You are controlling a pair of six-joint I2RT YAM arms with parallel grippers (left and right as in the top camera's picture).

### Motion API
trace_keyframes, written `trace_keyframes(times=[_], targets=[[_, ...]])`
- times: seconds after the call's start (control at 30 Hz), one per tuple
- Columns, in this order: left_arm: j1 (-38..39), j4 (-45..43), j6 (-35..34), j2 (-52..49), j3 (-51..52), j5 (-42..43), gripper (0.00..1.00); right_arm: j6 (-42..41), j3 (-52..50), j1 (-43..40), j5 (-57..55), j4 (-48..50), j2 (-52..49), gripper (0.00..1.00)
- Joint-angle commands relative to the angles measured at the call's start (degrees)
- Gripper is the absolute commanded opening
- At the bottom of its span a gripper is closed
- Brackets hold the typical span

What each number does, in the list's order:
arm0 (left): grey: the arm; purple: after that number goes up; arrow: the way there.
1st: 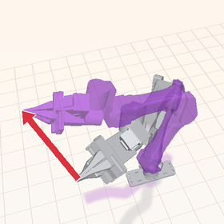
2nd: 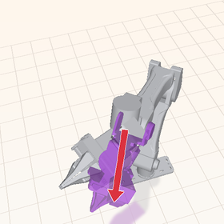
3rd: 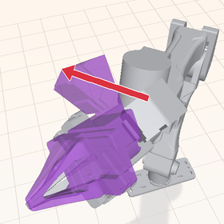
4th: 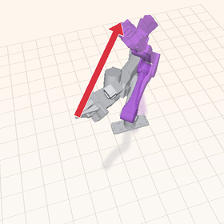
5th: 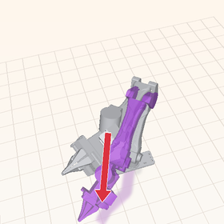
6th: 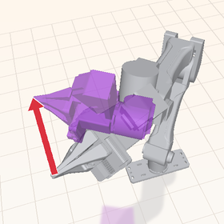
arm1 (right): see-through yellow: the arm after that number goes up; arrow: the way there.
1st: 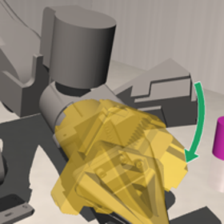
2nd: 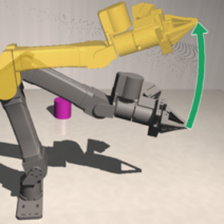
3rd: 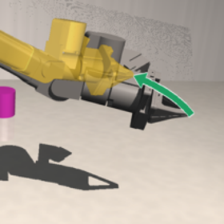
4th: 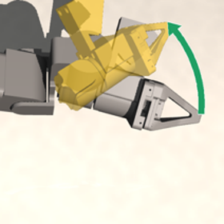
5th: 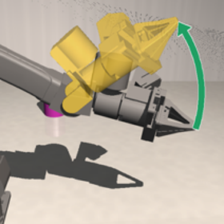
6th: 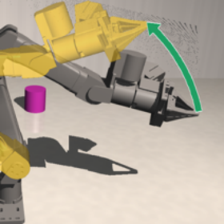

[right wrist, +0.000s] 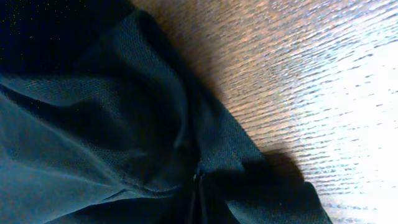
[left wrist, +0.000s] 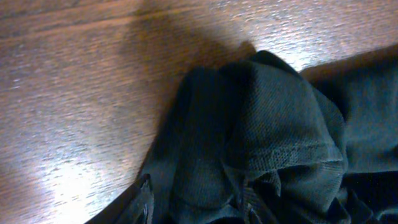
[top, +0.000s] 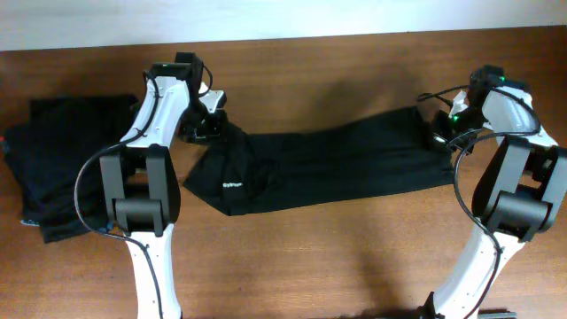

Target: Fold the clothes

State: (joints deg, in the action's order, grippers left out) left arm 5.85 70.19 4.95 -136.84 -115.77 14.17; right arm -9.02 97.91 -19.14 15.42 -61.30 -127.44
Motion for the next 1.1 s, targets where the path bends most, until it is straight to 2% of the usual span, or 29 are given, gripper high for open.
trace_keyframes(times=[0.0, 0.1, 0.17, 0.27, 0.47, 0.67, 0.83, 1.07], targets=[[-0.31, -1.01, 1.22, 0.76, 0.98, 1.73, 0.41, 0.2, -0.42, -0.07, -1.14, -0.04, 1.05, 0.05], [-0.28, -1.25, 1.2, 0.79, 0.98, 1.7, 0.27, 0.2, -0.42, -0.07, -1.14, -0.04, 1.05, 0.05], [-0.39, -1.22, 1.2, 0.79, 0.98, 1.51, 0.12, 0.2, -0.44, -0.07, -1.14, -0.04, 1.05, 0.05], [-0.96, -1.22, 1.66, 0.81, 0.96, 1.05, 0.01, 0.2, -0.42, -0.07, -1.14, -0.04, 1.05, 0.05], [-3.85, -1.2, 1.6, 2.23, -1.68, -5.07, 0.01, 0.22, -0.44, -0.07, -1.16, -0.04, 1.05, 0.05], [-5.44, -1.01, 0.48, 2.84, -6.73, -5.01, 0.02, 0.2, -0.44, -0.07, -1.16, -0.02, 1.05, 0.05], [-5.44, -0.04, 0.5, 2.84, -6.75, -5.16, 0.02, 0.2, -0.42, -0.07, -2.54, -0.02, 1.05, 0.05], [-5.53, 6.25, -1.68, 2.84, -6.75, -17.07, 0.03, 0.2, -0.42, -0.07, -2.82, -0.02, 1.05, 0.05]])
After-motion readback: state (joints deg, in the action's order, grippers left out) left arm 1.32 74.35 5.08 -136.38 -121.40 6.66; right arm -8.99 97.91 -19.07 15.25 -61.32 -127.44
